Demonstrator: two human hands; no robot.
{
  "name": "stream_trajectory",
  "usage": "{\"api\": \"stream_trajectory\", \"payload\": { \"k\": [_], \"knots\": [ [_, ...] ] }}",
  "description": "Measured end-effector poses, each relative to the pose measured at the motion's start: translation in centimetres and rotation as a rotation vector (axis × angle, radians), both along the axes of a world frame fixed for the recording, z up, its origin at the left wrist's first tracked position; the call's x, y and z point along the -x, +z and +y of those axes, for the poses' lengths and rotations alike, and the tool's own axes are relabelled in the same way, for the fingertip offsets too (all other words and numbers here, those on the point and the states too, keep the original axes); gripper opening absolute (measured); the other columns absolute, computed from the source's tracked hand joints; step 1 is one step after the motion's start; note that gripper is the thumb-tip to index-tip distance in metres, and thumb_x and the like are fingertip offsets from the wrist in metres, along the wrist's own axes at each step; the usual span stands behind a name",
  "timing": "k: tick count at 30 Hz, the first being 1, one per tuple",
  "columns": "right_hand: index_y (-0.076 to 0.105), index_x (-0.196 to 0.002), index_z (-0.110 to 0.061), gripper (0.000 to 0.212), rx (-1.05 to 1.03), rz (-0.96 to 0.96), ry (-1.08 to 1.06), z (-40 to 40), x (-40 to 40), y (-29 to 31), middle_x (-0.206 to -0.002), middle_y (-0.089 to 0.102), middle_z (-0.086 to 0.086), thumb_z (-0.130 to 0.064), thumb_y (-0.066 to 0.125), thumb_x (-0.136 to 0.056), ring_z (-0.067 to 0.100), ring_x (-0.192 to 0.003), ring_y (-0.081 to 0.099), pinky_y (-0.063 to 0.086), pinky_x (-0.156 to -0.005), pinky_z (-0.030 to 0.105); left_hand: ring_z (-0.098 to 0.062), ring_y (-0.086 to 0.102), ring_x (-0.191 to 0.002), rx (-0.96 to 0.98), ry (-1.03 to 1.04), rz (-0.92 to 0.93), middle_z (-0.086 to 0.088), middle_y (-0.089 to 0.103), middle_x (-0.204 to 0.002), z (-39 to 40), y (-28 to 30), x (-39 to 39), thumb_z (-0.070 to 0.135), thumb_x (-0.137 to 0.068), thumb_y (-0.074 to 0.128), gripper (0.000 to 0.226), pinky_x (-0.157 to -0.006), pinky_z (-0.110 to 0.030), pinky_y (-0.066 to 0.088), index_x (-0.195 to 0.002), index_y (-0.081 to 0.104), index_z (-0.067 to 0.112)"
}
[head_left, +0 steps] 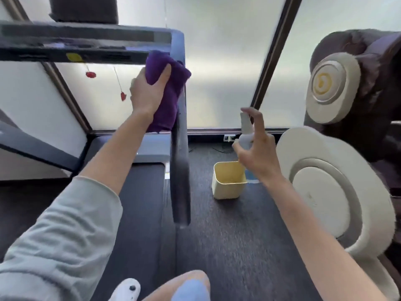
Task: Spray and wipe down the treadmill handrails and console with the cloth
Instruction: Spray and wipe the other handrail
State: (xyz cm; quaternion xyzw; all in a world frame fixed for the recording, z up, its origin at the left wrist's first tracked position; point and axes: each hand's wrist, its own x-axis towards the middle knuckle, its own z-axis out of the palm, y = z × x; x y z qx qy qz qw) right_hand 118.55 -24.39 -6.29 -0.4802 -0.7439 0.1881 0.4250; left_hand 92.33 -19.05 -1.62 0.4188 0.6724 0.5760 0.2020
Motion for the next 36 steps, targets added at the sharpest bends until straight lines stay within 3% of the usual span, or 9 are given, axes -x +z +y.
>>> {"api": "stream_trajectory", "payload": {
  "k": [4, 7, 11, 14, 17, 20, 25, 33, 36],
  "knots": [
    [0.041, -0.139, -0.026, 0.068, 0.013, 0.068, 0.032, -0.6, -2.9, 0.4, -0.053, 0.045, -0.002, 0.005, 0.065, -0.082, 0.007, -0.046, 0.049, 0.048, -0.055, 0.018, -0.015, 0.06, -0.099, 0.043, 0.007, 0.063, 0.011, 0.064, -0.101, -1.1, 0.9, -2.0, 0.061, -0.083, 0.062, 0.042, -0.092, -0.029, 0.047, -0.109, 0.061, 0.028],
    [0.039, -0.135, -0.039, 0.071, 0.072, 0.12, 0.06, -0.5, -4.6, 0.0, -0.059, 0.058, 0.007, 0.003, 0.065, -0.085, 0.027, -0.054, 0.061, 0.058, -0.061, 0.043, -0.017, 0.06, -0.102, 0.092, 0.008, 0.073, 0.011, 0.064, -0.101, -0.7, 2.1, -2.6, 0.061, -0.083, 0.062, 0.041, -0.093, -0.033, 0.047, -0.109, 0.06, 0.029],
    [0.038, -0.132, -0.046, 0.073, 0.106, 0.111, 0.099, 1.3, -6.0, -1.2, -0.058, 0.061, 0.008, 0.002, 0.066, -0.085, 0.029, -0.053, 0.061, 0.058, -0.065, 0.041, -0.017, 0.061, -0.101, 0.143, -0.025, 0.095, 0.013, 0.064, -0.101, 0.7, 3.5, -1.7, 0.069, -0.078, 0.061, 0.046, -0.091, -0.033, 0.048, -0.107, 0.058, 0.034],
    [0.037, -0.133, -0.047, 0.073, 0.1, 0.08, 0.106, 4.1, -5.6, -2.1, -0.06, 0.061, 0.007, -0.001, 0.068, -0.084, 0.029, -0.052, 0.062, 0.057, -0.059, 0.046, -0.027, 0.059, -0.112, 0.349, -0.153, 0.108, -0.003, 0.061, -0.124, 3.3, 2.4, -2.4, 0.071, -0.076, 0.06, 0.073, -0.101, -0.043, 0.046, -0.13, 0.049, 0.024],
    [0.038, -0.134, -0.044, 0.073, 0.066, 0.066, 0.113, 7.3, -4.4, -2.9, -0.058, 0.056, 0.002, -0.002, 0.07, -0.083, 0.019, -0.051, 0.054, 0.055, -0.057, 0.042, -0.032, 0.054, -0.114, 0.662, -0.086, 0.508, -0.007, 0.055, -0.125, 6.4, -0.1, -3.8, 0.074, -0.073, 0.063, 0.091, -0.089, -0.037, 0.045, -0.136, 0.038, 0.014],
    [0.039, -0.136, -0.039, 0.074, 0.052, 0.07, 0.17, 10.4, -2.8, -2.8, -0.056, 0.05, -0.002, 0.001, 0.07, -0.082, 0.01, -0.048, 0.045, 0.045, -0.054, 0.027, -0.033, 0.054, -0.114, 0.682, 0.059, 0.709, -0.012, 0.056, -0.125, 9.7, -0.4, -3.8, 0.074, -0.073, 0.062, 0.094, -0.076, -0.035, 0.038, -0.132, 0.04, 0.004],
    [0.039, -0.137, -0.036, 0.072, 0.012, 0.075, 0.227, 14.6, -0.2, -2.2, -0.057, 0.046, -0.008, 0.001, 0.07, -0.083, 0.009, -0.051, 0.05, 0.038, -0.048, 0.01, -0.033, 0.055, -0.117, 0.644, 0.14, 0.654, -0.013, 0.056, -0.127, 14.8, -0.5, -2.3, 0.073, -0.073, 0.063, 0.098, -0.082, -0.034, 0.041, -0.131, 0.041, -0.002],
    [0.036, -0.136, -0.041, 0.074, 0.016, 0.088, 0.251, 19.2, 1.4, -2.1, -0.059, 0.049, -0.007, -0.001, 0.069, -0.084, 0.009, -0.049, 0.049, 0.042, -0.046, 0.019, -0.031, 0.056, -0.112, 0.597, 0.111, 0.36, -0.009, 0.058, -0.126, 20.6, 0.0, 1.1, 0.079, -0.065, 0.065, 0.097, -0.087, -0.035, 0.045, -0.128, 0.047, 0.008],
    [0.035, -0.135, -0.041, 0.074, 0.024, 0.096, 0.263, 19.6, 0.9, -2.5, -0.06, 0.05, -0.003, -0.001, 0.07, -0.084, 0.012, -0.049, 0.048, 0.044, -0.049, 0.024, -0.029, 0.055, -0.109, 0.657, 0.088, 0.374, -0.008, 0.059, -0.123, 20.6, -0.1, 1.6, 0.073, -0.066, 0.069, 0.09, -0.085, -0.035, 0.044, -0.128, 0.048, 0.012]
  ]
}}
